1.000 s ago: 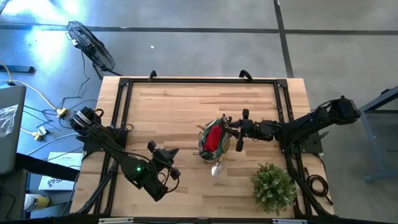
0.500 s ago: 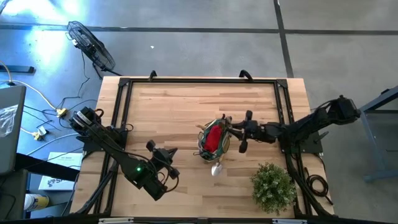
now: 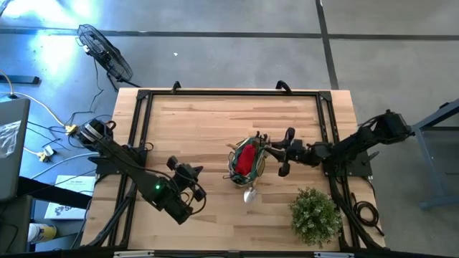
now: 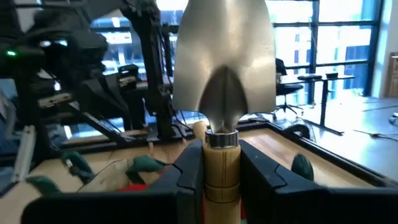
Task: Pick & Place Garden tools in Gardening bag
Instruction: Put the right brown trowel into the green gardening bag
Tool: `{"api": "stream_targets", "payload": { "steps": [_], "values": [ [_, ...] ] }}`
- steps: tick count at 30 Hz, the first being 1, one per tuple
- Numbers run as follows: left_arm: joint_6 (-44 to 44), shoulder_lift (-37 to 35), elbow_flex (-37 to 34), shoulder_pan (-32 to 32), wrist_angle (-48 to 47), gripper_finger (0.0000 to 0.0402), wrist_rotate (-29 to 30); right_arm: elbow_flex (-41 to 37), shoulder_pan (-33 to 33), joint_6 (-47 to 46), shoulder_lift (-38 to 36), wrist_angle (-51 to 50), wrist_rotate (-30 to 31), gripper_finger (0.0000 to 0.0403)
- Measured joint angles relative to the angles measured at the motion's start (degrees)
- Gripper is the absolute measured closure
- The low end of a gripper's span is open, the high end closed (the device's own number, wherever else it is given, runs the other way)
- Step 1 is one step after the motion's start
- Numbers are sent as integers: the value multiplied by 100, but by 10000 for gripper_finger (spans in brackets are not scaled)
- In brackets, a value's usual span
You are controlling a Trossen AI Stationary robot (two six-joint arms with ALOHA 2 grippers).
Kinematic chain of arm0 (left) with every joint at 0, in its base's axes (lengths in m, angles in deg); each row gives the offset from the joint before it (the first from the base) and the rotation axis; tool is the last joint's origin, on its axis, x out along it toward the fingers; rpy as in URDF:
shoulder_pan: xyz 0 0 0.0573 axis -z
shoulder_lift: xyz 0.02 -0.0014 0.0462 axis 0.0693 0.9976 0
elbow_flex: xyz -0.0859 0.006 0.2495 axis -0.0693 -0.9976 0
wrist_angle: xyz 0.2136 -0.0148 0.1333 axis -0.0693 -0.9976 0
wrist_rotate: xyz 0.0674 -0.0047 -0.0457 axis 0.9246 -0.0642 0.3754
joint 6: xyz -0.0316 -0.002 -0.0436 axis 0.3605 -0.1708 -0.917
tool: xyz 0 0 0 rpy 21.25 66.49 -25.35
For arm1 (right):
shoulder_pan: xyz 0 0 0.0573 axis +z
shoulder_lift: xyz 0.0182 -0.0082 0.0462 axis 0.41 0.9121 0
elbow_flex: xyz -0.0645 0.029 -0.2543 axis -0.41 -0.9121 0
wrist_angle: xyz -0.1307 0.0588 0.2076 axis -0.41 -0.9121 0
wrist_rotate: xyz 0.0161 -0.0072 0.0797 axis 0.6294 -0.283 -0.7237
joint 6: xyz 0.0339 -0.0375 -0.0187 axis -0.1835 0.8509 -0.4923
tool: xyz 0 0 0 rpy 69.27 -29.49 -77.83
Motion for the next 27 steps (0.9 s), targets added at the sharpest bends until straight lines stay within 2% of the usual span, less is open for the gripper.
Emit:
{"api": "stream_targets", "payload": {
  "steps": [5, 11, 27],
  "values": [
    [153, -15, 0, 0, 2, 402, 8, -348, 0, -9, 367, 1077, -361, 347],
    [161, -15, 0, -2, 20, 402, 149, -343, -44, -41, 426, 1073, -633, 347],
    [126, -15, 0, -273, 31, 402, -20, -318, -394, -237, 671, 1085, -605, 347]
  ]
}}
